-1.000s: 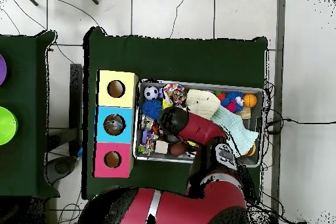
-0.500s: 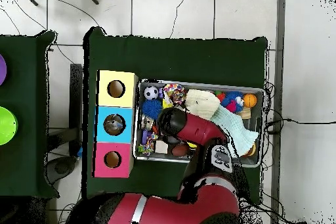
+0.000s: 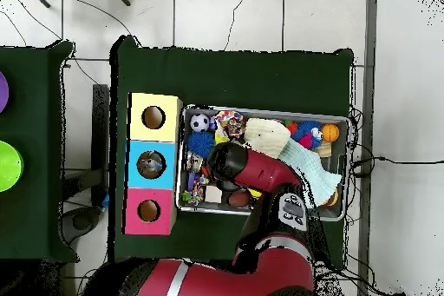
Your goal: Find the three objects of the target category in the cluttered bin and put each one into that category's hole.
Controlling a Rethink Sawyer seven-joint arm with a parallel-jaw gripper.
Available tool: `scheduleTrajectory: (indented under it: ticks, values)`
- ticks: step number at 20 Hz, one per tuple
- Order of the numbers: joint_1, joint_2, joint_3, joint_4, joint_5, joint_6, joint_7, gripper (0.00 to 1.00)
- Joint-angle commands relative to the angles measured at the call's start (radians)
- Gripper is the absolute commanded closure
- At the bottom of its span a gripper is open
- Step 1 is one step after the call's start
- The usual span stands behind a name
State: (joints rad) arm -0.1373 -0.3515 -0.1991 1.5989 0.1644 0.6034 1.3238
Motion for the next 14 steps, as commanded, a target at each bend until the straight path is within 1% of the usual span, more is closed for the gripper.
scheduleTrajectory:
  ticks: [1,5,10,14]
  values:
    - [-0.039,0.039,0.013,0.091,-0.025,0.074,0.177,0.0]
    - [-0.024,0.023,0.001,0.086,-0.021,0.127,0.19,0.0]
    - [-0.031,0.032,0.01,0.089,-0.022,0.105,0.183,0.0]
    - [-0.016,0.04,-0.006,0.059,-0.029,0.128,0.189,0.0]
